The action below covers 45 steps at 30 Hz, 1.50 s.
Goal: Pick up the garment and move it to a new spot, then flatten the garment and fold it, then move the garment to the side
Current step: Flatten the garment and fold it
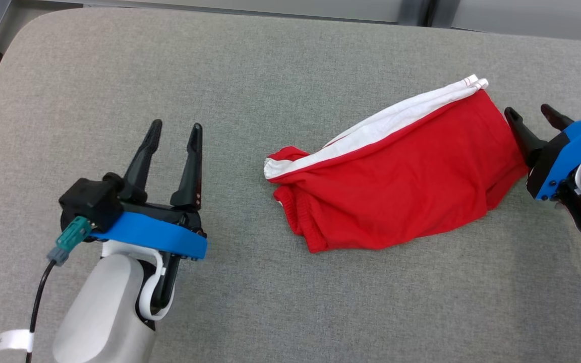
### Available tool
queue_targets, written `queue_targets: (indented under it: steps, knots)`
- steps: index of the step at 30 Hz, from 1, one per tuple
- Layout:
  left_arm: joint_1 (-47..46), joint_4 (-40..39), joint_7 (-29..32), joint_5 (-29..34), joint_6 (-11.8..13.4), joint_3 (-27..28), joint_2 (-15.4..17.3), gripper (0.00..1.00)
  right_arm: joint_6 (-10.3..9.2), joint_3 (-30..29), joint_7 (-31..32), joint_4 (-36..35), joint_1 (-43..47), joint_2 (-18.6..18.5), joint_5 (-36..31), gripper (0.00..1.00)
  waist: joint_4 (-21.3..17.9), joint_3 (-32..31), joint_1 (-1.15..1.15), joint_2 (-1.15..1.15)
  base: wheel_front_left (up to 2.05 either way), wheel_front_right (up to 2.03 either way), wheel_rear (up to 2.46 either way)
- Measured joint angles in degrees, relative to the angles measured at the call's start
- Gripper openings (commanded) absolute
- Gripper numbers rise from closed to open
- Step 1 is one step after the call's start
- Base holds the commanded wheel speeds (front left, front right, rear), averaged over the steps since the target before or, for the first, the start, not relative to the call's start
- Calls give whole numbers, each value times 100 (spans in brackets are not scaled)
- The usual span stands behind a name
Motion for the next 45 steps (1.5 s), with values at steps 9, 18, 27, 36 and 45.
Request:
queue_targets:
  steps: [9,18,27,36,45]
  knots:
    - [261,-121,0,693,-108,603,-257,100,0,-456,-1,524,-40,204,-113,100,189,77,0,0,0,0,0]
    - [321,-134,0,797,-121,581,-334,100,0,-892,189,1308,-431,433,-647,100,500,221,1,0,0,0,0]
    - [369,-127,0,735,-136,514,-287,100,2,-1082,230,1490,-453,597,-1348,0,524,174,0,0,0,0,0]
    - [503,-46,0,756,-136,565,-201,100,2,-1380,-192,938,153,672,-1109,0,233,-79,1,0,0,0,0]
    - [792,-16,0,777,-136,577,-89,100,1,-1958,-254,110,910,606,-1200,0,-169,-473,1,0,0,0,0]
